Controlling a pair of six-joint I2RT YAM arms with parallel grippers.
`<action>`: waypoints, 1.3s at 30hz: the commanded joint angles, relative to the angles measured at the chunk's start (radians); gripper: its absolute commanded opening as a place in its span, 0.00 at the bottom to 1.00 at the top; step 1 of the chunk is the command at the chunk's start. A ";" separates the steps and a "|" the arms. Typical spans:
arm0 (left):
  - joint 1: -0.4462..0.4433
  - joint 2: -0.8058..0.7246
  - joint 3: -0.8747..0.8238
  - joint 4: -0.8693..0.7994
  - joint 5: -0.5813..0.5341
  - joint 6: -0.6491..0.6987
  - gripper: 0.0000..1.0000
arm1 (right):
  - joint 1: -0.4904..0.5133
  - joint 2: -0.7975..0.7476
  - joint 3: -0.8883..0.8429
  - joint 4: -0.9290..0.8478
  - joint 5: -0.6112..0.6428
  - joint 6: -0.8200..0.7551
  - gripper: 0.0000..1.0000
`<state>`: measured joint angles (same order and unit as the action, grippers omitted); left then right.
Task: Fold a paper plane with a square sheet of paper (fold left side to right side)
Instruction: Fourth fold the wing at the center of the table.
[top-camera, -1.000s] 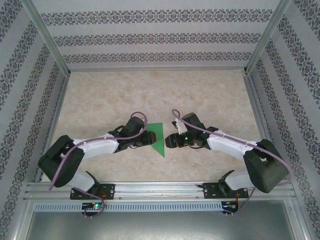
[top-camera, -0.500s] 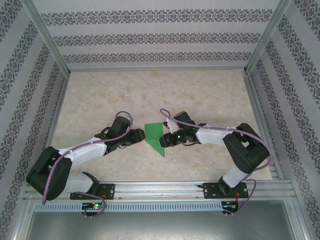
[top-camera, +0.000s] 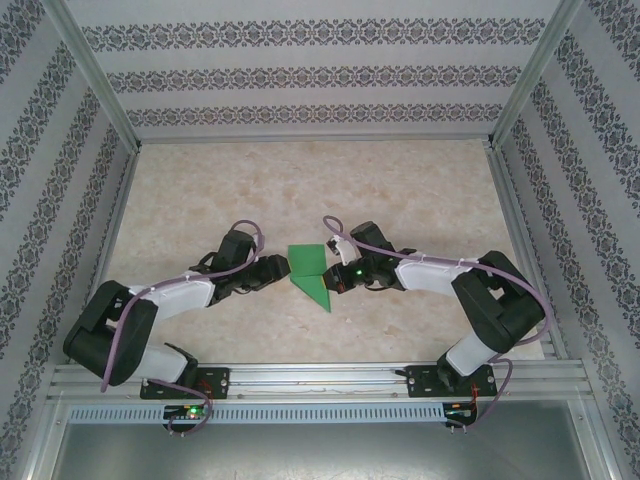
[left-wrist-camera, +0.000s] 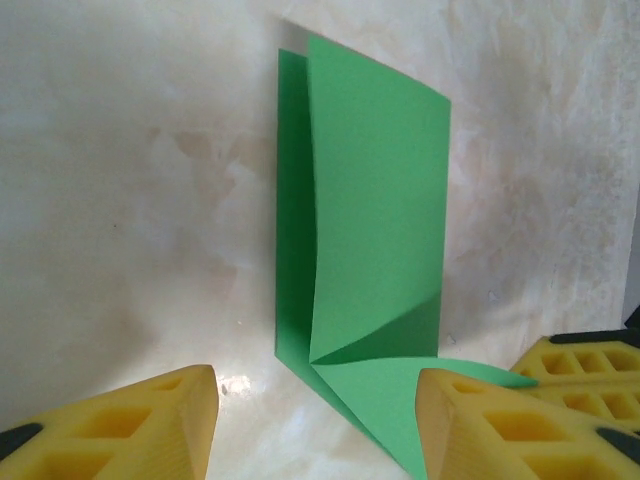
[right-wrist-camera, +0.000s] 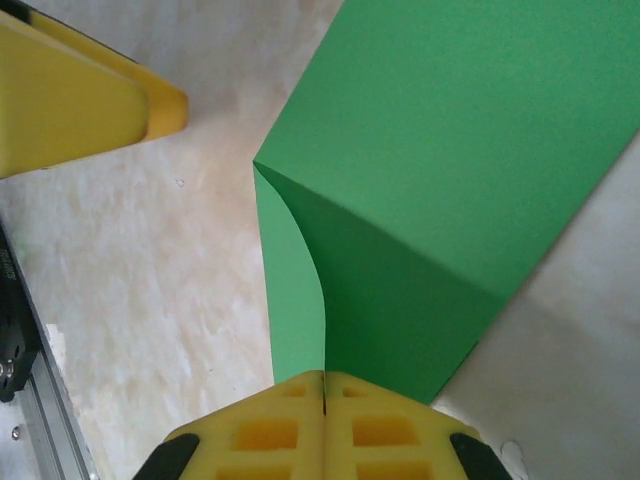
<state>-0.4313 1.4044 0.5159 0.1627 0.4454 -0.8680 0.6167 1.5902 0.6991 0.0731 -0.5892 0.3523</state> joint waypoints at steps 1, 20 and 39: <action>0.018 0.046 0.031 0.074 0.059 -0.014 0.54 | -0.017 -0.032 -0.028 0.044 -0.024 0.020 0.00; 0.017 0.271 0.161 0.159 0.129 -0.013 0.26 | -0.042 -0.075 -0.078 0.078 -0.049 0.047 0.00; -0.013 0.152 0.149 0.099 0.098 -0.036 0.05 | 0.104 -0.352 0.012 -0.379 0.458 0.075 0.38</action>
<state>-0.4320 1.5822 0.6701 0.2771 0.5499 -0.8860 0.6468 1.2705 0.6758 -0.1638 -0.3172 0.4007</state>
